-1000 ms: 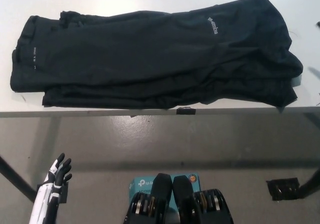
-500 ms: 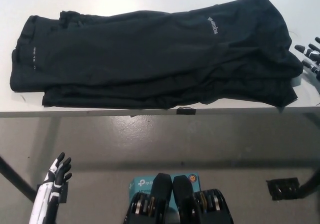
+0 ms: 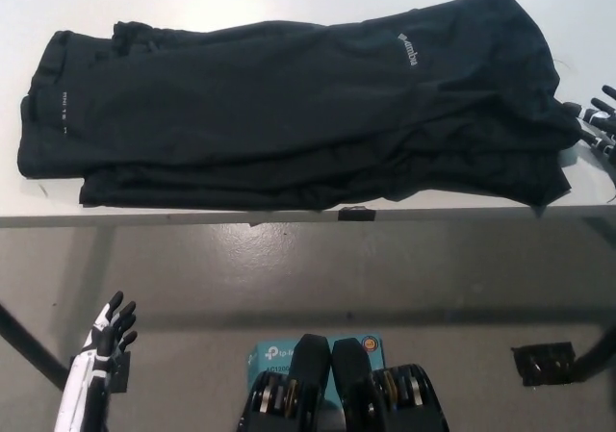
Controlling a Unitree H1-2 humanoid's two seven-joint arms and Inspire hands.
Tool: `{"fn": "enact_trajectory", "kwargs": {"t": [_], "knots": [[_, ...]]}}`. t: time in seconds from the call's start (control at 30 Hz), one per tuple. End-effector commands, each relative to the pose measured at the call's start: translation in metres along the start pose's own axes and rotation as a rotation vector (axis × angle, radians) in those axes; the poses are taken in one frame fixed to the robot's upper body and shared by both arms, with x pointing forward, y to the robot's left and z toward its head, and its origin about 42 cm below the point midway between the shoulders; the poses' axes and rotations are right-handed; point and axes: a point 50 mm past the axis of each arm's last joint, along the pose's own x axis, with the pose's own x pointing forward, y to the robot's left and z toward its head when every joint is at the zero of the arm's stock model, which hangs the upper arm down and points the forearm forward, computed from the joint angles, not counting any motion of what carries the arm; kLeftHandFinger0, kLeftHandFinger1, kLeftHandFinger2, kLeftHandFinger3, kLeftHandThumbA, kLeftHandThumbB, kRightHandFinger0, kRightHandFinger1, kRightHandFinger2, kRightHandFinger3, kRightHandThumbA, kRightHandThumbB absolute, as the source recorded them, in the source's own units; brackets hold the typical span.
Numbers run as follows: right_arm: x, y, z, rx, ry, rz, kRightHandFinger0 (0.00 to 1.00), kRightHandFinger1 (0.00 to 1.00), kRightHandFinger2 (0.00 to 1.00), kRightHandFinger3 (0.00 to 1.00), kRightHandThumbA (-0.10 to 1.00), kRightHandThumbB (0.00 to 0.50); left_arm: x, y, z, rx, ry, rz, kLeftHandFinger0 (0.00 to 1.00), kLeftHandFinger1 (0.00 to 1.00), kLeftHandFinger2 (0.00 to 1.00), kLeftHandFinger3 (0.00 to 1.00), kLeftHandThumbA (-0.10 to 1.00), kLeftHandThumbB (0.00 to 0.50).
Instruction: The robot grabs the right edges of the black jacket on the table, and folds it in half
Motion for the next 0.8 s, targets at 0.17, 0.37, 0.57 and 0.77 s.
{"fn": "enact_trajectory", "kwargs": {"t": [0.17,0.37,0.57,0.77], "knots": [[0.006,0.021,0.019,0.292,-0.039,0.204,1.0,1.0,1.0,1.0,1.0,0.38,0.005,0.004,0.011,-0.001,-0.066,0.012,1.0,1.0,1.0,1.0,1.0,0.007],[0.008,0.035,0.015,0.444,-0.009,0.326,1.0,1.0,1.0,1.0,1.0,0.409,0.007,0.004,0.012,0.0,-0.08,0.016,1.0,1.0,1.0,1.0,0.96,0.002],[0.009,0.044,0.01,0.447,0.007,0.37,1.0,1.0,1.0,1.0,1.0,0.409,0.009,0.004,0.012,0.001,-0.088,0.014,1.0,1.0,1.0,1.0,0.94,0.011],[0.012,0.057,0.006,0.412,0.03,0.402,1.0,1.0,1.0,1.0,1.0,0.398,0.01,0.004,0.013,-0.013,-0.094,0.016,1.0,1.0,1.0,1.0,0.94,0.016]]}}
